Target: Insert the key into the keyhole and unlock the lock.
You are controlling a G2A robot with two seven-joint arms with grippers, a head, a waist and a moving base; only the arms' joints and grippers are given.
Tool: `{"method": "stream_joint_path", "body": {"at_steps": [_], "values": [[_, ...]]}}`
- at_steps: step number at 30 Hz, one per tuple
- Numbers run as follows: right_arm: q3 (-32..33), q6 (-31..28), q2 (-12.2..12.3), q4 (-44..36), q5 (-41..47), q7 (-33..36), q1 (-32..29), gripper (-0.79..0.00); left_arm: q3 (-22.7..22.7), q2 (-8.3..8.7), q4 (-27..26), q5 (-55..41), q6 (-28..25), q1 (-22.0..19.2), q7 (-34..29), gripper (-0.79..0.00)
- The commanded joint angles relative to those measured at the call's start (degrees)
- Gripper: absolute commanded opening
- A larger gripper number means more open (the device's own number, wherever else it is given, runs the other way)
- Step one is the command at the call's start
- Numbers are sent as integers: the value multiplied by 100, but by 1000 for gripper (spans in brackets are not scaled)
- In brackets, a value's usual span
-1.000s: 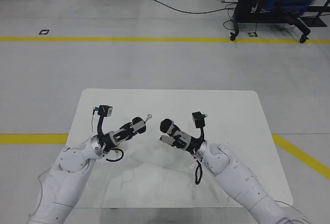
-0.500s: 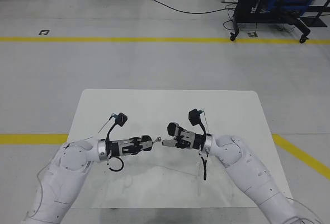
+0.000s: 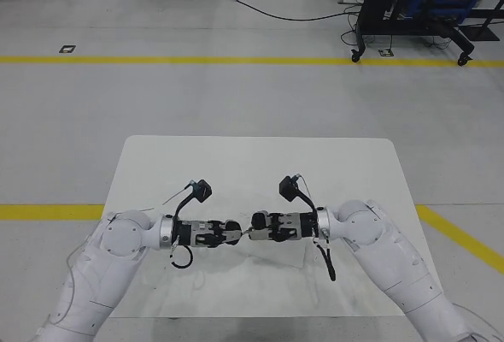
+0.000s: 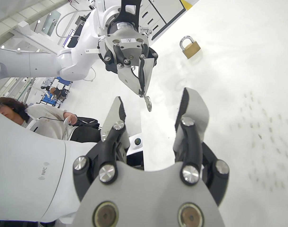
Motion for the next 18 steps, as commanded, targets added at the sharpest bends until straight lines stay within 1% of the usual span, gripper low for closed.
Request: {"method": "stream_joint_path", "body": {"at_steps": [1, 4, 6, 7, 9, 11, 12, 13, 18], "values": [[-47, -23, 1, 8, 57, 14, 25, -437, 29, 7, 14, 24, -20, -10, 37, -785], [-77, -33, 10, 25, 74, 9, 57, -468, 83, 16, 13, 67, -25, -27, 64, -785], [-94, -36, 17, 25, 62, -9, 68, -505, 116, 21, 10, 102, -25, -39, 93, -785], [-100, -30, 21, 26, 42, -23, 72, -536, 128, 25, 11, 121, -19, -43, 104, -785], [-113, -23, 28, 25, 22, -60, 74, -557, 141, 33, 11, 129, -28, -51, 135, -785], [-122, -21, 37, 24, -4, -91, 71, -625, 137, 44, 13, 180, -34, -56, 195, -785], [-126, -24, 41, 24, -9, -102, 69, -686, 144, 47, 8, 203, -34, -50, 228, -785], [-129, -26, 46, 26, -15, -110, 68, -785, 152, 51, 0, 219, -37, -47, 251, -785], [-144, -11, 72, 5, -93, -141, 70, -785, 175, 74, -11, 262, -73, -41, 329, -785]]}}
